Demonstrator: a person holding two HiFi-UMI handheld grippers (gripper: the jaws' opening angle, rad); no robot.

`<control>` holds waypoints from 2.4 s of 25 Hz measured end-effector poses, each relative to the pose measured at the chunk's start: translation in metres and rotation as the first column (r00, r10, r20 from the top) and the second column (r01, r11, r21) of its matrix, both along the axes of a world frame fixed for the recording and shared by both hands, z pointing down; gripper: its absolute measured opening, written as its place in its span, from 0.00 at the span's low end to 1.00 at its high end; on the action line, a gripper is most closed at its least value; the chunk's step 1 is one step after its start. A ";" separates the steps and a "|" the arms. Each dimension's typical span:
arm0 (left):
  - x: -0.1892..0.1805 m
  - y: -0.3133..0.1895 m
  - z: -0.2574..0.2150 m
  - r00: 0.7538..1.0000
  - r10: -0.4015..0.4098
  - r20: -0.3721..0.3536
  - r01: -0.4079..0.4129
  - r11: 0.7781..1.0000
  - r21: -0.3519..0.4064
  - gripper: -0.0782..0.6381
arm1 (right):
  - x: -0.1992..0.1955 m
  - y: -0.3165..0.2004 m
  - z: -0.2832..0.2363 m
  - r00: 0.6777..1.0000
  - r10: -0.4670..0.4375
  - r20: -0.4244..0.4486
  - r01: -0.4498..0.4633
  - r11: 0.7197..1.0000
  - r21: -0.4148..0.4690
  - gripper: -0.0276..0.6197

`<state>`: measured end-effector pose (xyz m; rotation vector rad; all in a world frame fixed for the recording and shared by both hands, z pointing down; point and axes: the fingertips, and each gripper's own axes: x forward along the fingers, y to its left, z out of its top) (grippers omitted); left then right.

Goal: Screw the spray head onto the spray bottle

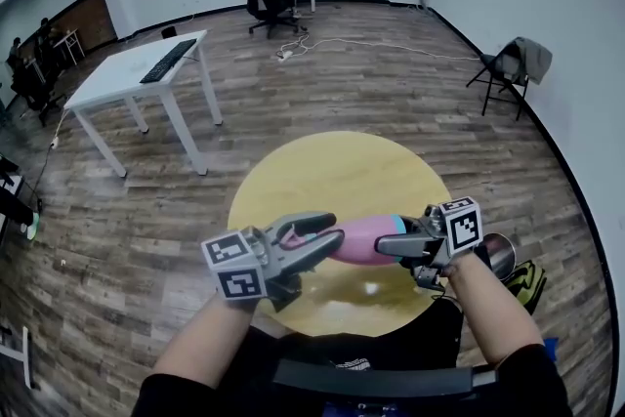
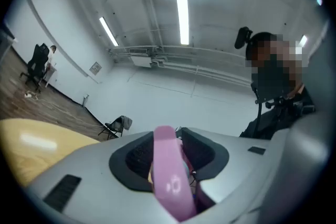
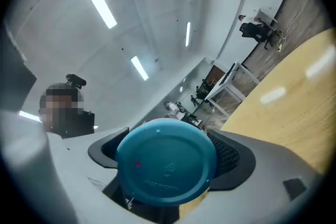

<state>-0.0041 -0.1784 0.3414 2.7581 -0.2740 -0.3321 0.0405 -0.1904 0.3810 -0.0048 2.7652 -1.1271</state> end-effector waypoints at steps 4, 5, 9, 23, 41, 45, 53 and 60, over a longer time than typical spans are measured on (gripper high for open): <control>-0.018 -0.017 -0.001 0.978 0.010 -0.206 -0.060 0.969 -0.238 0.37 | -0.004 0.004 -0.013 0.975 0.180 -0.132 -0.105 0.891 0.442 0.87; -0.021 -0.022 0.002 0.973 0.006 -0.232 -0.075 0.954 -0.290 0.37 | -0.002 0.005 -0.015 0.954 0.253 -0.163 -0.103 0.783 0.613 0.91; -0.022 -0.028 0.014 0.972 0.002 -0.234 -0.095 0.917 -0.388 0.37 | -0.010 0.023 0.002 0.856 0.449 -0.256 0.145 0.266 0.953 0.95; 0.010 0.019 -0.017 0.998 -0.019 0.052 0.005 0.969 0.246 0.38 | -0.002 0.012 -0.016 0.995 -0.046 0.087 0.039 0.996 0.079 0.80; -0.009 -0.029 -0.003 0.950 0.035 -0.311 -0.153 0.918 -0.365 0.37 | -0.012 0.020 -0.010 0.852 0.484 -0.200 0.132 0.172 0.976 0.82; 0.001 -0.011 -0.003 0.990 0.036 -0.138 -0.060 0.983 -0.175 0.37 | -0.006 0.009 -0.001 0.938 0.273 -0.212 -0.058 0.727 0.684 0.79; 0.015 0.023 -0.003 0.982 0.013 0.186 -0.079 0.934 0.349 0.37 | -0.016 0.012 0.025 0.987 -0.078 -0.142 0.093 0.990 0.102 0.79; 0.019 0.049 -0.003 0.973 0.013 0.228 -0.132 0.849 0.512 0.37 | -0.016 0.025 0.028 0.985 -0.144 -0.098 0.148 0.988 0.033 0.80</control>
